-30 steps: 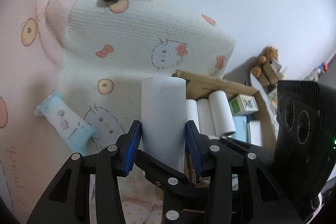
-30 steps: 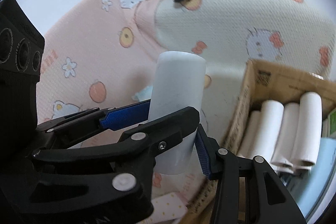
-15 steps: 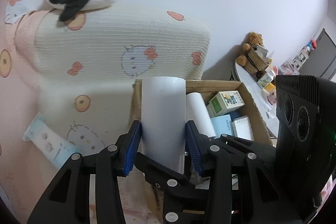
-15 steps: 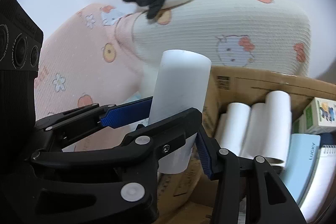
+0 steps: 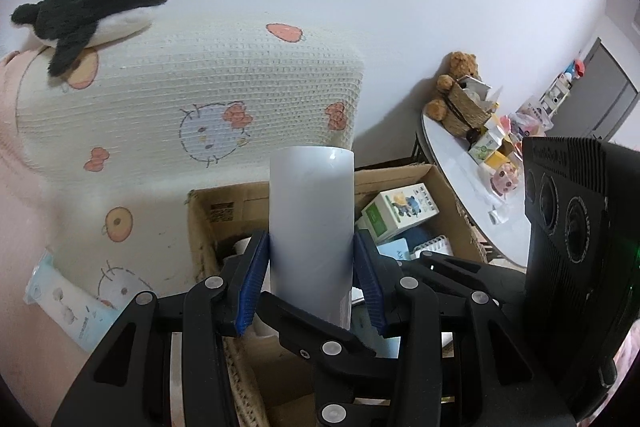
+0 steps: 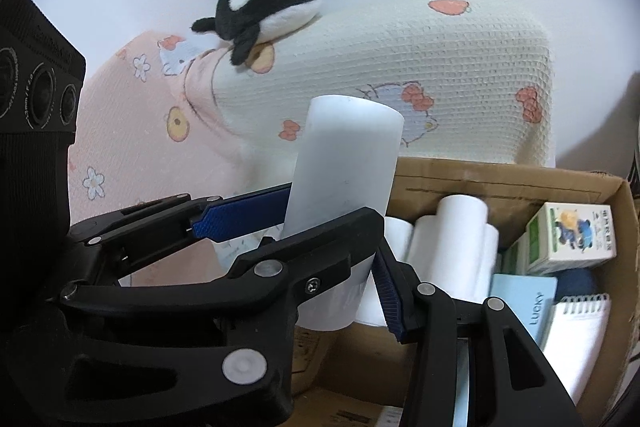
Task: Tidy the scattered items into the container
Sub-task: 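Carry the held white paper tube over the cardboard box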
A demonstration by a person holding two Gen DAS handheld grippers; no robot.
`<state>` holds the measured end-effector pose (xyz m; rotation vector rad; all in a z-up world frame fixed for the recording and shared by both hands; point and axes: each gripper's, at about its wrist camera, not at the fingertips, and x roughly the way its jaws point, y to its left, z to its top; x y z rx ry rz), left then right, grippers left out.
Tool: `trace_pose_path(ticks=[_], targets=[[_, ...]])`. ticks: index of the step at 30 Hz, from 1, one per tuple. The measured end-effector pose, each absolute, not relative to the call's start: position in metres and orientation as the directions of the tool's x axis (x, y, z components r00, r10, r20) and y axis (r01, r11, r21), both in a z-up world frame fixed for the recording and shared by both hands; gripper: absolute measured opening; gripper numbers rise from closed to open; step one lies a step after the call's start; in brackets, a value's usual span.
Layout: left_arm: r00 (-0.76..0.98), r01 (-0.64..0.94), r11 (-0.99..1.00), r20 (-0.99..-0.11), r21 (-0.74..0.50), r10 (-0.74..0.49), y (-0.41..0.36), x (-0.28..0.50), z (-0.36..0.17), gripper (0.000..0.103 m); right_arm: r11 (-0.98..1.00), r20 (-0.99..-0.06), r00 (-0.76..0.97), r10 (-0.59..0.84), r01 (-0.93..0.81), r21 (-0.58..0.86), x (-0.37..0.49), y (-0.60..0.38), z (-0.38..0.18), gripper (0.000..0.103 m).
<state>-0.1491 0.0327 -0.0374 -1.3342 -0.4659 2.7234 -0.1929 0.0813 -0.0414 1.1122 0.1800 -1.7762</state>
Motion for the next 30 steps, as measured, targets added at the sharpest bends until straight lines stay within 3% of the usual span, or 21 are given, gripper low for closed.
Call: trace_pose_path(ticks=[16,30], targets=[[-0.486,0.068,-0.918,-0.817,-0.391,0.312,0.039,-0.176,-0.077,0.047,-0.493,-0.831,0.027,-0.556,0.794,0.356,-0.224,0.091,-0.073,0.045],[-0.405,0.183,-0.842,-0.819,-0.508,0.406,0.013,-0.185,-0.107,0.047,-0.476,-0.849,0.041,-0.526,0.813,0.334,-0.225,0.080,-0.082,0.046]])
